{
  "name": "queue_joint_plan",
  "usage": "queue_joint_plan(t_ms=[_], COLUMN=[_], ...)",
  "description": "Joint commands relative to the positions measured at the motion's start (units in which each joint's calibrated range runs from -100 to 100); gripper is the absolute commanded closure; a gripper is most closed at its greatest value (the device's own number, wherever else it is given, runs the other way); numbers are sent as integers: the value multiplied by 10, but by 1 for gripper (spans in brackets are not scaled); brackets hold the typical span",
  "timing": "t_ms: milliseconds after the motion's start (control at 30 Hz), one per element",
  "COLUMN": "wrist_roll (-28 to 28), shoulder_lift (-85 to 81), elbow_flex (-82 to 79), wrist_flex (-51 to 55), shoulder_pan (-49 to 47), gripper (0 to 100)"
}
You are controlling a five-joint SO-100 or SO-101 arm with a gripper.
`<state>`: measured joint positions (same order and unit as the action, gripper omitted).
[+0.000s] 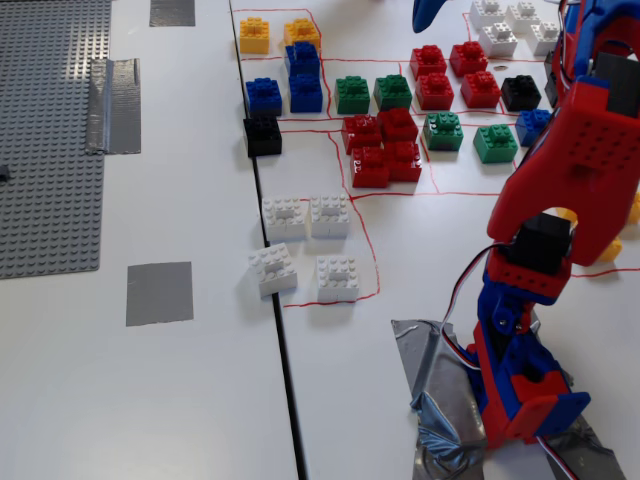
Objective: Grab the block and put it in the grey marker
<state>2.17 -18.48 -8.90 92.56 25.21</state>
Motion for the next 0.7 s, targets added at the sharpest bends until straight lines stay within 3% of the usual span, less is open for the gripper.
queue_joint_plan(t_ms=[0, 267, 400, 533, 667], wrist_roll=[21, 67, 108, 131, 149], shoulder_lift=[-40, -63, -84, -89, -84], elbow_flex=[45, 20, -23, -49, -84], wrist_flex=[16, 30, 31, 36, 33], shoulder_pan=[33, 77, 122, 144, 166], gripper=[100, 96, 68, 76, 74])
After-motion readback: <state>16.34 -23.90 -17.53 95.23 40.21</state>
